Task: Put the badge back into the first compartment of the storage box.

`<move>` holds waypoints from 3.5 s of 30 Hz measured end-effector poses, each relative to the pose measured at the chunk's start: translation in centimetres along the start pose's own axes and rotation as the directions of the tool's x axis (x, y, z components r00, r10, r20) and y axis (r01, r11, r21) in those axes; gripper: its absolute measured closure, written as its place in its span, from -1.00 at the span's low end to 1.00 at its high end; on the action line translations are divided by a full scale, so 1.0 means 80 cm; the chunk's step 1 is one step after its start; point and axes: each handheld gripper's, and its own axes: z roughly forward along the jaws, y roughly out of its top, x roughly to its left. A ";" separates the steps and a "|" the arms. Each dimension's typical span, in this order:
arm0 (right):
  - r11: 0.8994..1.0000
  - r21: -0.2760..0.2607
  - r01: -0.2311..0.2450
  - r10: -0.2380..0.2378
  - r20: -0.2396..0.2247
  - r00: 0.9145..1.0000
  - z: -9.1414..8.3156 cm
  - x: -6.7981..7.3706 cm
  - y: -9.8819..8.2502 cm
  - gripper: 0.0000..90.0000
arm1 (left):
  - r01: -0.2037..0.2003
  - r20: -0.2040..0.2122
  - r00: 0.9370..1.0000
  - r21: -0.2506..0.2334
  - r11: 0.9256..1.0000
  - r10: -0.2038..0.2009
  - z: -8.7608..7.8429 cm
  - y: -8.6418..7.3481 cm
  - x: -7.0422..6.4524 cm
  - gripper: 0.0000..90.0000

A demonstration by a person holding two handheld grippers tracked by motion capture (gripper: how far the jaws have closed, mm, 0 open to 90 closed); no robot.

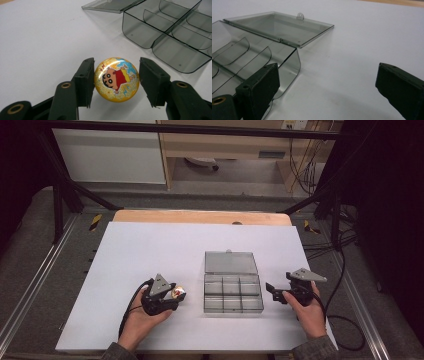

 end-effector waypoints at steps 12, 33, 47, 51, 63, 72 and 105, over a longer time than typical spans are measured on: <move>1.000 -0.006 -0.016 0.016 -0.009 1.000 -0.007 -0.009 -0.002 -0.87 | 0.006 0.020 1.000 -0.025 1.000 -0.006 -0.006 0.003 -0.004 0.05; 0.998 -0.017 0.053 -0.053 -0.049 0.997 -0.017 0.010 -0.001 -0.87 | 0.040 0.063 0.997 -0.074 0.996 -0.036 -0.015 0.009 -0.010 0.05; 0.998 -0.022 0.052 -0.053 -0.050 0.997 -0.024 0.012 -0.002 -0.85 | 0.061 0.047 0.997 -0.116 0.991 -0.055 -0.016 0.027 -0.002 0.05; 0.999 -0.023 0.049 -0.050 -0.051 0.997 -0.025 0.012 -0.002 -0.85 | 0.056 0.047 0.998 -0.121 0.991 -0.051 -0.014 0.035 -0.001 0.05; 0.999 -0.022 0.047 -0.048 -0.051 0.998 -0.026 0.012 -0.003 -0.85 | 0.024 0.055 0.998 -0.154 0.988 -0.016 -0.003 0.070 -0.002 0.05; 0.998 -0.024 0.054 -0.056 -0.062 0.997 -0.024 0.017 -0.001 -0.85 | 0.025 0.031 0.999 -0.142 0.990 -0.021 0.017 0.096 0.009 0.05; 0.999 -0.025 0.031 -0.033 -0.084 0.996 -0.025 0.015 -0.002 -0.87 | -0.011 0.051 0.999 -0.113 0.994 0.016 0.062 0.114 -0.019 0.05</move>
